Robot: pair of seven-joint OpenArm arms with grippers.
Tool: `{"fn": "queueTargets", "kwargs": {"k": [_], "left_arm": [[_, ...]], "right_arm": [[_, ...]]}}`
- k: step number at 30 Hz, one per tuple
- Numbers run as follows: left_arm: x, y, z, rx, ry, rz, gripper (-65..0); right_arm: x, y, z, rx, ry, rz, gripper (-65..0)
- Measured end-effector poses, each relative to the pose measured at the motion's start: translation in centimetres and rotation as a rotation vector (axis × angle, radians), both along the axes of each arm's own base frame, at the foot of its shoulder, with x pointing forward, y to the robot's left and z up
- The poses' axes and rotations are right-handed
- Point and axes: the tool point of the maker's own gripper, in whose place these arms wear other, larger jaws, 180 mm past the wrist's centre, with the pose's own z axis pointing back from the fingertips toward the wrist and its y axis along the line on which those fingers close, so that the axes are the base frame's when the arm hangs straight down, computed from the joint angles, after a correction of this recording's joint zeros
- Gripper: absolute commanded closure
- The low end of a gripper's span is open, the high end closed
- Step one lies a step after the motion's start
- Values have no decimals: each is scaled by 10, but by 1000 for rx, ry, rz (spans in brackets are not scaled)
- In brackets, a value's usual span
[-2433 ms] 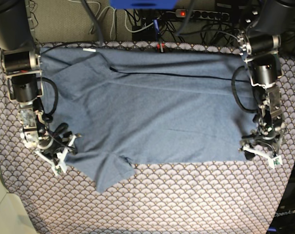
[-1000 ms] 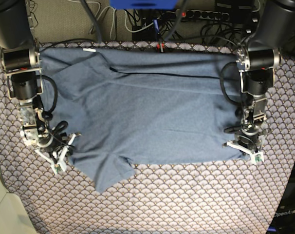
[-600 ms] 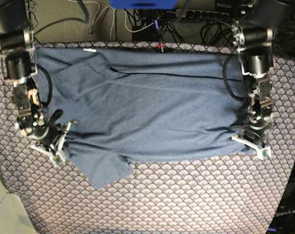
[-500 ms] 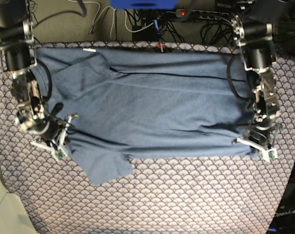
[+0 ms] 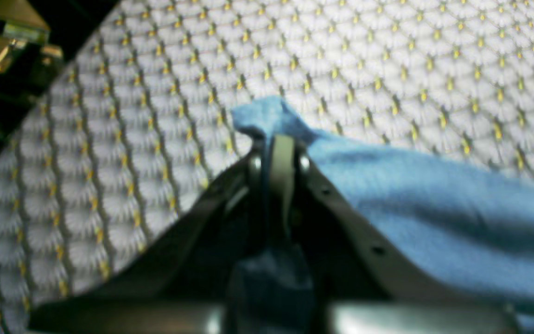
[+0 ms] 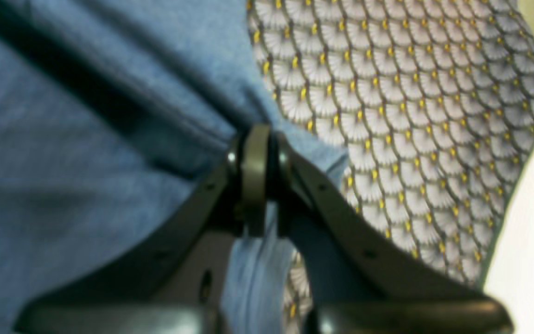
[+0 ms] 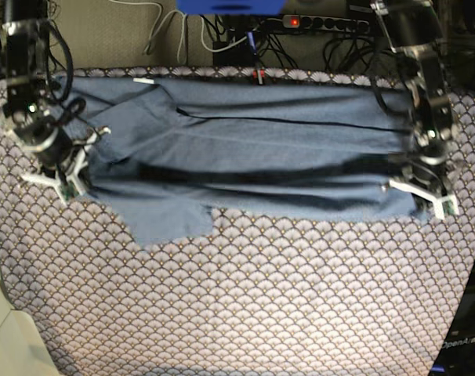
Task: Fold the T-shirt properly
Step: 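Lift the hem and fold it over toward the collar edge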
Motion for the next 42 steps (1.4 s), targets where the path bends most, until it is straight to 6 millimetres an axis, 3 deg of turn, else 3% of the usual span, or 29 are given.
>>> {"fn": "queueTargets", "kwargs": {"k": [6, 11, 15, 22, 28, 34, 42], "left_arm": [[-27, -18, 5, -10, -15, -16, -5], [-59, -24, -5, 1, 37, -18, -5], [-62, -27, 9, 18, 3, -30, -5], [-77, -30, 20, 45, 0, -50, -5], [-86, -24, 5, 52, 51, -59, -5], [-78, -12, -11, 52, 85, -47, -5], [-44, -1, 18, 90, 5, -51, -5]], "right_arm": [[-36, -3, -4, -13, 33, -4, 0], [-50, -10, -2, -19, 43, -15, 0], [-66, -12, -3, 24, 87, 29, 0], [-76, -22, -4, 31, 99, 1, 0], [-85, -21, -10, 32, 124, 3, 0], [-91, -21, -14, 38, 141, 1, 0], [-94, -20, -16, 39, 153, 3, 0]]}}
